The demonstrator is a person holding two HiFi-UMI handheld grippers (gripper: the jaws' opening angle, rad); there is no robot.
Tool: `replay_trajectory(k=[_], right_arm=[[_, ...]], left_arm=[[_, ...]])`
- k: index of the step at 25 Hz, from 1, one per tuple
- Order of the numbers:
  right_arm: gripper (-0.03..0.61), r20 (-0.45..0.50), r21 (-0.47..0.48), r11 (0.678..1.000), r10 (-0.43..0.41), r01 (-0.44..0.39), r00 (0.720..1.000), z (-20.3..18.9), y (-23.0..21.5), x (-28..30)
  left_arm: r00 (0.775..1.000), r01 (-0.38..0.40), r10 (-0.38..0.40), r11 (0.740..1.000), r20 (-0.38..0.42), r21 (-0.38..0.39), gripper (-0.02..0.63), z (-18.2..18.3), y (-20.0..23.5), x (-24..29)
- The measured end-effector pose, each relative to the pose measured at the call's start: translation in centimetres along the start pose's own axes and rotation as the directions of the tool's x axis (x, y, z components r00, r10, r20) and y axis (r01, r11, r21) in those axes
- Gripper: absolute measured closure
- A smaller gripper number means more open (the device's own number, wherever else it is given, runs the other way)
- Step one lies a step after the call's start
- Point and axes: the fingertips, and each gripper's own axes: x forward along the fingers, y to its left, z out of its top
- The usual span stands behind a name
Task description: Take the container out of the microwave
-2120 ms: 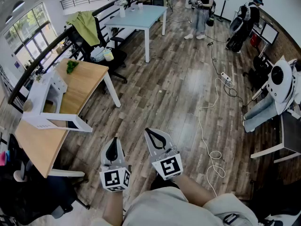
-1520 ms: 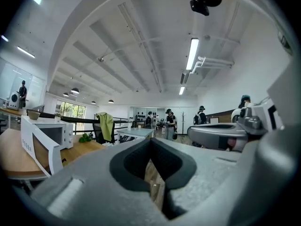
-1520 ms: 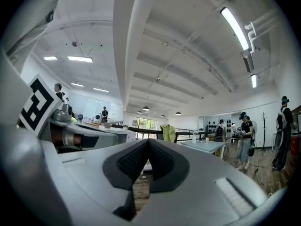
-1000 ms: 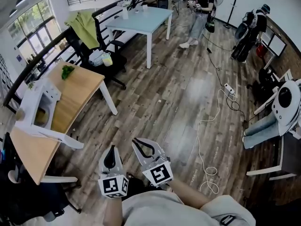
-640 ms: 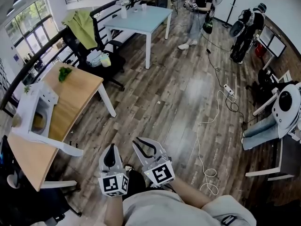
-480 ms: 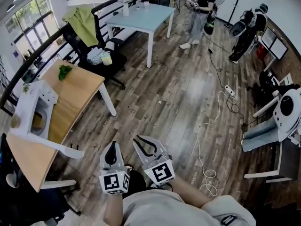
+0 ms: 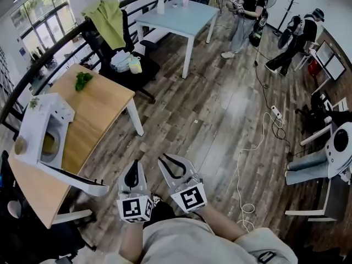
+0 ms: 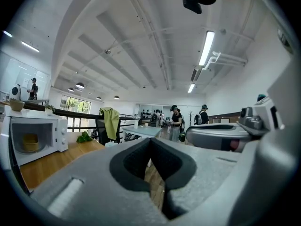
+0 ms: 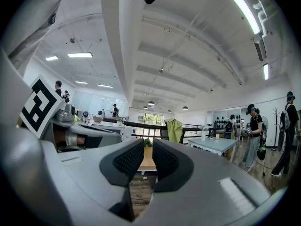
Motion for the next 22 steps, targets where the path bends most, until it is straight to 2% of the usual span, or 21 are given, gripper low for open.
replay_trajectory(k=[11, 17, 22], right_arm=[[0.506, -0.002, 0.005, 1.000, -0.004, 0.004, 1.000, 0.2, -0.1, 7.9], [0.506, -0.006, 0.010, 0.999, 0.041, -0.040, 0.999, 0.1, 0.4, 11.1], [0.505, 0.005, 0.014, 0.995, 0.095, -0.095, 0.995, 0.0, 0.0, 15.0]], left_arm=[[1.000, 0.028, -0.028, 1.000, -0.004, 0.004, 0.611, 0.7, 5.9, 4.6], [1.000, -0.002, 0.002, 1.000, -0.012, -0.002, 0.611, 0.7, 8.2, 5.4], [0.998, -0.064, 0.063, 0.998, -0.030, -0.008, 0.611, 0.6, 10.9, 6.8]])
